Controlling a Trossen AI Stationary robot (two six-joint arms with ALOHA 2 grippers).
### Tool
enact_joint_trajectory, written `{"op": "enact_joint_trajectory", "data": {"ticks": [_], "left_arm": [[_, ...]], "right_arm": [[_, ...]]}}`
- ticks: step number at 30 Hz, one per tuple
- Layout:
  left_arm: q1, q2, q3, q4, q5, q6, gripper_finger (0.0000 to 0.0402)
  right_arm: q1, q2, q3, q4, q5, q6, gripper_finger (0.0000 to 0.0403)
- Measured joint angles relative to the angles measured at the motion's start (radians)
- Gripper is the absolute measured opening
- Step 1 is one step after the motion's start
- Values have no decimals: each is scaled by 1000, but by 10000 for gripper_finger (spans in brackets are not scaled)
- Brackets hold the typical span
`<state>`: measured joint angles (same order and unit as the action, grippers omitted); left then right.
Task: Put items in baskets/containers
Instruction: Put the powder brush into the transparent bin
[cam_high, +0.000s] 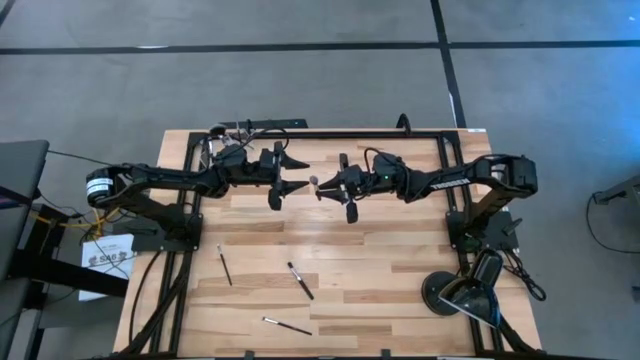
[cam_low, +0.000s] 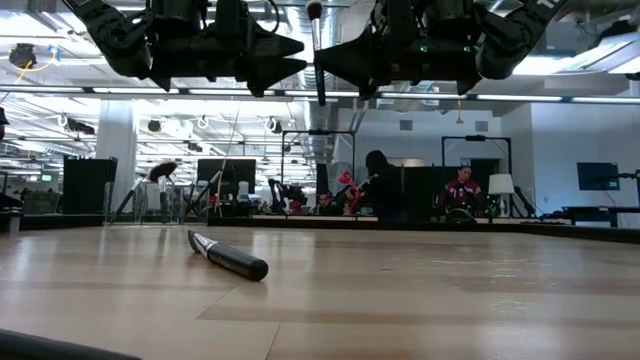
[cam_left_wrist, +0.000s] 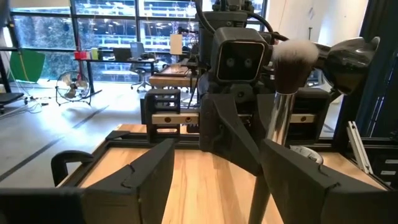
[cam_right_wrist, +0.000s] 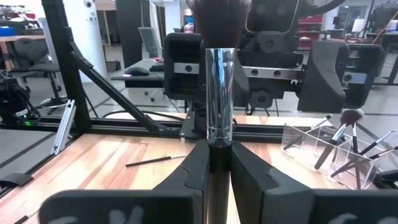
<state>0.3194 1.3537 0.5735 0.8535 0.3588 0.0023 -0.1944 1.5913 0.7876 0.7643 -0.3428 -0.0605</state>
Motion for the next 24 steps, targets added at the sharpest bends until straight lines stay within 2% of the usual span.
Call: {"op": "enact_joint_trajectory", "data": {"ticks": [14, 24], "left_arm": [[0, 0, 0, 0, 0, -2, 230], [-40, 0, 0, 39, 0, -1, 227]], "right_arm": [[3, 0, 0, 17, 0, 0, 37], [24, 0, 0, 62, 4, -16, 37]]}}
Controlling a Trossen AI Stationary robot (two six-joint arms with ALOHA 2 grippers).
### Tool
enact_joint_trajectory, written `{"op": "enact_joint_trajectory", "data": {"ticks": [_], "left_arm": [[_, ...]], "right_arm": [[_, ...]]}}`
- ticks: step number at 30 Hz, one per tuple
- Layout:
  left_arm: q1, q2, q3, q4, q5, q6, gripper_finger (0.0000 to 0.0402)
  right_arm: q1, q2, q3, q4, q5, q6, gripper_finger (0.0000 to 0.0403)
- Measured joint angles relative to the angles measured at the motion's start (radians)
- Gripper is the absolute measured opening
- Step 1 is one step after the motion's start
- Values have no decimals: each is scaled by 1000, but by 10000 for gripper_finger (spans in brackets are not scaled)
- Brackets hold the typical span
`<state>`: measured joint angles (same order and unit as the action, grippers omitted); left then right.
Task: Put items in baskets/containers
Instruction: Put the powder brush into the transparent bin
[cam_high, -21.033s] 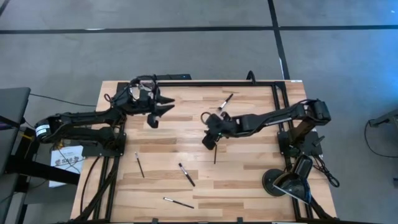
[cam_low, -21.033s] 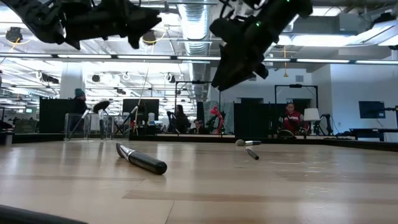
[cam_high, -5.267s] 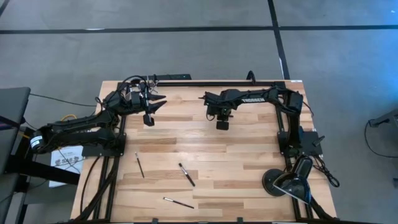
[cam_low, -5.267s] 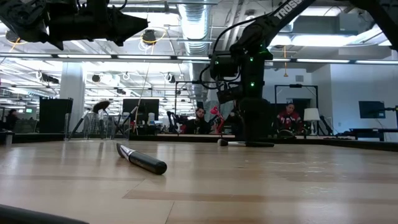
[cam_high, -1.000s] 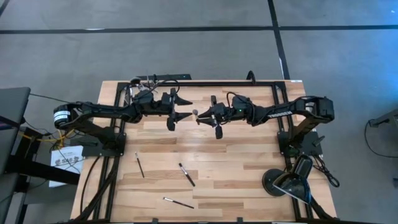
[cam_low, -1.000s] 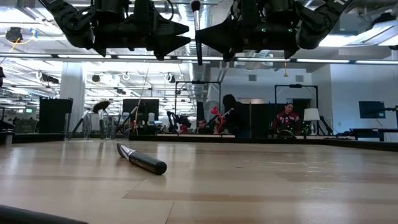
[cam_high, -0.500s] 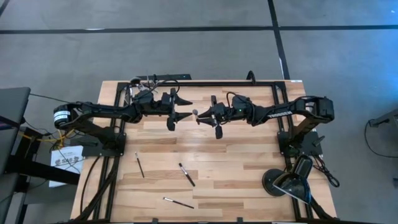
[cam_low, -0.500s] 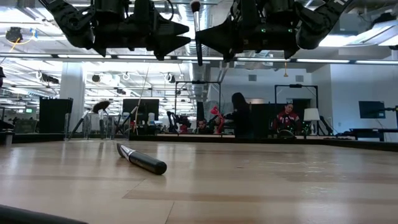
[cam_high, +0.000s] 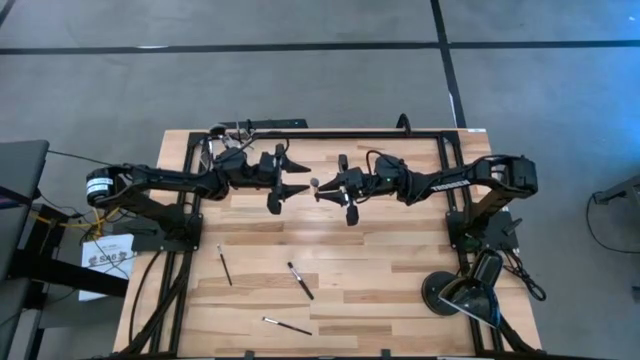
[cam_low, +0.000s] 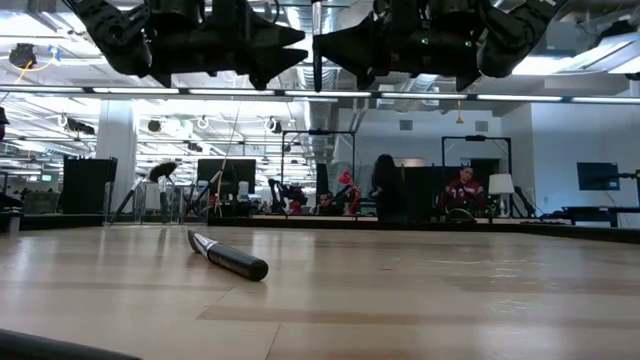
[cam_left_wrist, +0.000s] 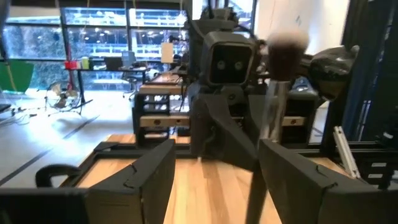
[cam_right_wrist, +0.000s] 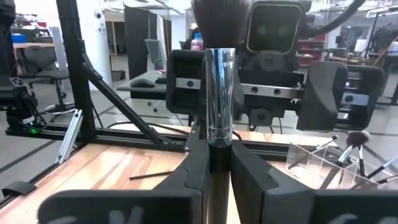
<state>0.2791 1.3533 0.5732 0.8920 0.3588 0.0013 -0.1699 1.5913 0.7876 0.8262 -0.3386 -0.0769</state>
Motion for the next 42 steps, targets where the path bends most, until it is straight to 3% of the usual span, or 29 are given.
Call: {"op": "enact_joint_trajectory", "data": {"ticks": [10, 17, 26, 30, 37, 42], "left_arm": [[-56, 0, 0, 63, -4, 2, 227], [-105, 61, 43, 68, -154, 2, 227], [-117, 107, 72, 77, -193, 2, 221], [-98, 102, 68, 56, -198, 2, 181], [-88, 102, 69, 26, -182, 2, 46], [-88, 101, 69, 24, -172, 3, 39]], "right_arm": [[0, 0, 0, -3, 12, 5, 37], [7, 43, 1, 37, 29, 5, 34], [-1, 146, 31, 86, 23, 36, 36], [-11, 133, 31, 78, 22, 46, 35], [-11, 104, 31, 68, 30, 47, 45], [-10, 104, 31, 67, 30, 47, 46]]}}
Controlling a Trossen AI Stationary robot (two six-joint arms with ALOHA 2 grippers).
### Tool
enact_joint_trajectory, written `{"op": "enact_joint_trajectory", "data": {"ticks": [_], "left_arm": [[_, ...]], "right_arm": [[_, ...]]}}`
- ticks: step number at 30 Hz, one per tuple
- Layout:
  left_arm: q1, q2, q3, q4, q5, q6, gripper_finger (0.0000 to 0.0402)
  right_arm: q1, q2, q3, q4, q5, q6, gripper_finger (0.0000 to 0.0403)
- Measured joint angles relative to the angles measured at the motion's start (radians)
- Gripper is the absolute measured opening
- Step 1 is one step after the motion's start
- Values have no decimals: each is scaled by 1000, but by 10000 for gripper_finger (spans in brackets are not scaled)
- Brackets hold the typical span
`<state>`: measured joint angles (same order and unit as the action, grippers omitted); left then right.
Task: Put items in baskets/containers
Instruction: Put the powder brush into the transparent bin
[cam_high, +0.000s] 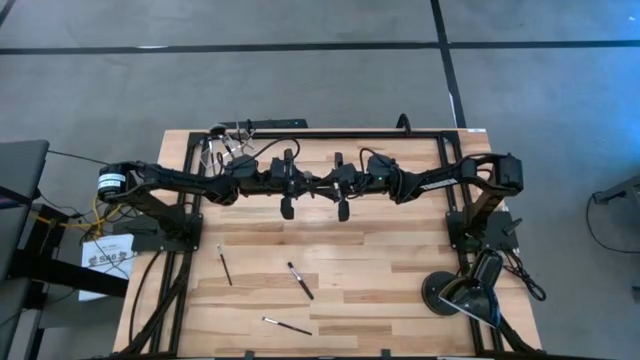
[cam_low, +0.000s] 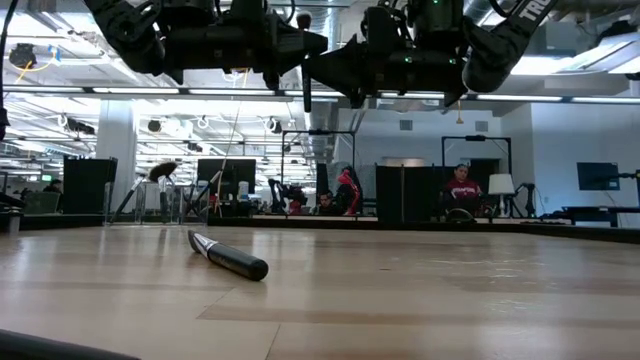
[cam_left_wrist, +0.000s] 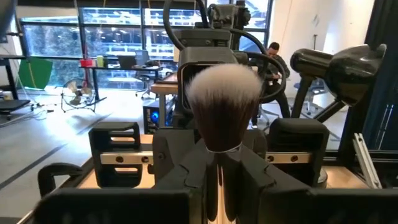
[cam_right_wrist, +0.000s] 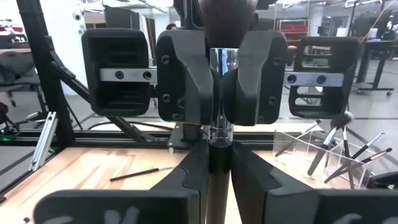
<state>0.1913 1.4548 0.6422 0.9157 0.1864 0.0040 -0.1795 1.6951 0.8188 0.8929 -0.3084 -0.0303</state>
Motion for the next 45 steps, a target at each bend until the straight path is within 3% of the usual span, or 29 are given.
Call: {"op": "enact_joint_trajectory", "data": {"ticks": [18, 32, 36, 42, 45], "left_arm": [[17, -8, 0, -46, -21, 18, 41], [95, -229, -1, -355, -41, 67, 41], [102, -292, -32, -385, -102, 86, 44], [171, -391, -118, -431, -377, 183, 40], [260, -443, -169, -431, -435, 182, 41]], "right_arm": [[-29, -3, 2, -66, -7, 20, 71], [-65, -3, 1, -160, -10, 83, 72], [-66, -3, 1, -168, -7, 84, 72], [-66, -3, 1, -220, -6, 83, 73], [-66, -2, 1, -237, -5, 75, 72]]}}
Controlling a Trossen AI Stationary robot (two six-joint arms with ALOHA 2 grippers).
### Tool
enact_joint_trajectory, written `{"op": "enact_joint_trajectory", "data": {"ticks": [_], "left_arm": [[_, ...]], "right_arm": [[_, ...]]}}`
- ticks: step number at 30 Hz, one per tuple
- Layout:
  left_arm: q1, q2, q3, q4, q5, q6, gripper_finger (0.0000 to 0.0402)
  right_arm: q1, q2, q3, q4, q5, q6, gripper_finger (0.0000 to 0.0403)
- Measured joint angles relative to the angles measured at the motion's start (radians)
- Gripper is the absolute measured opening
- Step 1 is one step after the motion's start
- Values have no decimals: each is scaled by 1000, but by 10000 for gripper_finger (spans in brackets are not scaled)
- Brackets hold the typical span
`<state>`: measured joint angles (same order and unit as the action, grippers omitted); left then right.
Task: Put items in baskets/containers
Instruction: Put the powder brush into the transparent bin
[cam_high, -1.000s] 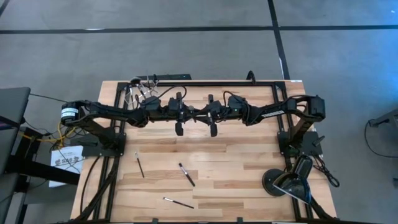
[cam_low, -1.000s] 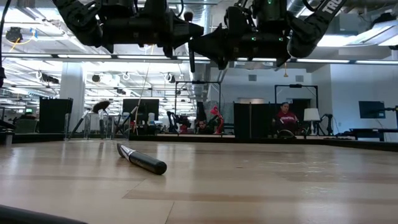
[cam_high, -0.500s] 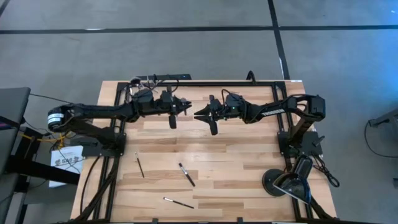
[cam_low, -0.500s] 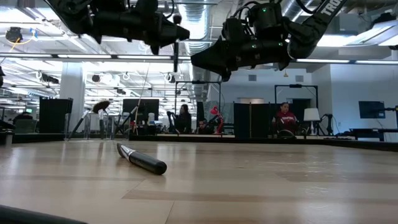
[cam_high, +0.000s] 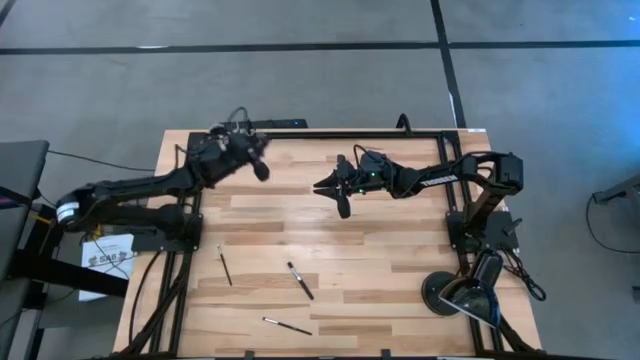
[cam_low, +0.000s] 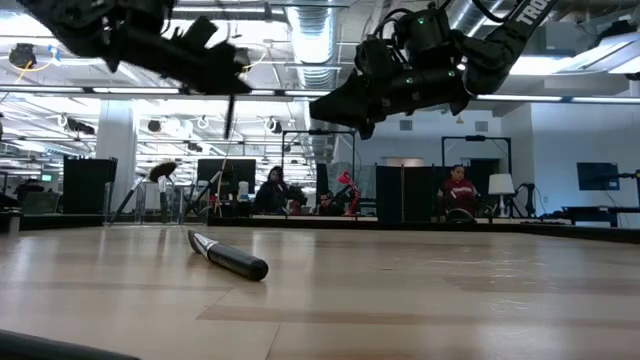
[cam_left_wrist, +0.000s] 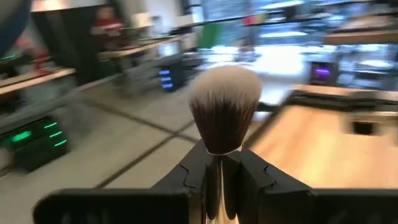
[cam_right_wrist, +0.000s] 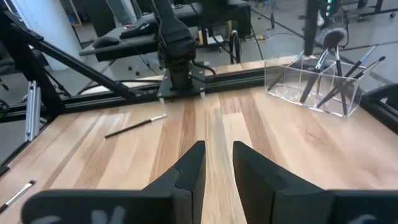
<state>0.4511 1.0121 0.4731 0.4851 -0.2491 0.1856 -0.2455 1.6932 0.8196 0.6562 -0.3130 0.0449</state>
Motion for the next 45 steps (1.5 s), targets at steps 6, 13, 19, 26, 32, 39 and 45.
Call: {"op": "enact_joint_trajectory", "data": {"ticks": [6, 13, 19, 26, 32, 39, 45], "left_arm": [[208, -58, -90, 2, -21, -101, 48], [382, -60, -150, 16, -24, -242, 45], [423, -60, -176, 17, -73, -244, 46], [421, -52, -177, 6, -100, -243, 48], [420, -37, -203, 5, -120, -220, 44], [420, -37, -212, 8, -133, -199, 18], [420, -37, -212, 4, -133, -190, 21]], "right_arm": [[0, 0, 0, -3, 0, 0, 73], [0, 0, 0, -3, 1, 0, 73], [0, 1, -1, -11, 1, -1, 72], [0, 1, -1, -12, 1, -19, 72], [-7, 1, -1, -12, 1, -21, 72], [-27, 1, -1, -12, 1, -20, 72], [-32, 1, -1, -11, 1, -26, 72]]}}
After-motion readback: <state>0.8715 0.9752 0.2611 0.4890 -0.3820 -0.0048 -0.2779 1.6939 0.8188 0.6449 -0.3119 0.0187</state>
